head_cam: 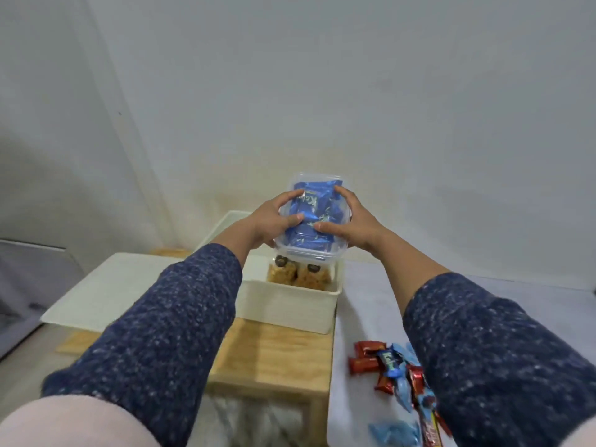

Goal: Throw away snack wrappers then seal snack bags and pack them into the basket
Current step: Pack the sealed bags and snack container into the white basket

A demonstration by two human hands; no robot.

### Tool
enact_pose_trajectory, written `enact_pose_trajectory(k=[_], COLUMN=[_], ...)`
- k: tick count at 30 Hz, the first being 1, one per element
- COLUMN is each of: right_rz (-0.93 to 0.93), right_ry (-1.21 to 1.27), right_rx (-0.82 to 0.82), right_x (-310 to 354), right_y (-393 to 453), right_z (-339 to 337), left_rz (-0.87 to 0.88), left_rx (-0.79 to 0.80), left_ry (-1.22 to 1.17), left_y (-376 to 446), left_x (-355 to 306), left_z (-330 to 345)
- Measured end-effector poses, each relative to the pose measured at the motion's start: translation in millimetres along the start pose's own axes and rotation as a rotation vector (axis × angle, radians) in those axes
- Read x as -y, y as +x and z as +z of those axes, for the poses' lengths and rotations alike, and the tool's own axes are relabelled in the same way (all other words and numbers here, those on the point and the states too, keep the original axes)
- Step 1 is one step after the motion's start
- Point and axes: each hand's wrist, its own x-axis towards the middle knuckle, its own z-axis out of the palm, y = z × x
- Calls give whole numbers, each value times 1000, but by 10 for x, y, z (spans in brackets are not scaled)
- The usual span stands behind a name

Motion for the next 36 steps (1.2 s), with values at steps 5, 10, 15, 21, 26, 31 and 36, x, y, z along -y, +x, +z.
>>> enact_pose_trajectory(k=[5, 10, 15, 21, 26, 31, 36], right_rz=[-13, 22, 74, 175, 267, 322, 382], right_ry=[3, -24, -71, -35, -40, -69, -101], right_rx=[29, 60, 85, 131, 136, 170, 153], right_x=[109, 48, -224, -766, -1192, -1469, -1636], right_y=[362, 698, 1073, 1553, 1870, 2006, 2074], right_z=[908, 1470, 1760, 1951, 2060, 2222, 2318], left_rz=[-27, -54, -95, -172, -247, -274, -282], left_rx=[-30, -66, -71, -46, -33, -67, -25], left_ry=[-2, -33, -14, -40, -46, 74, 92], left_y=[-103, -30, 286, 889, 1339, 1513, 1630], left_x=[508, 986, 1438, 2016, 2441, 2784, 2997], left_z=[-808, -1233, -1387, -1344, -1222, -1113, -1026])
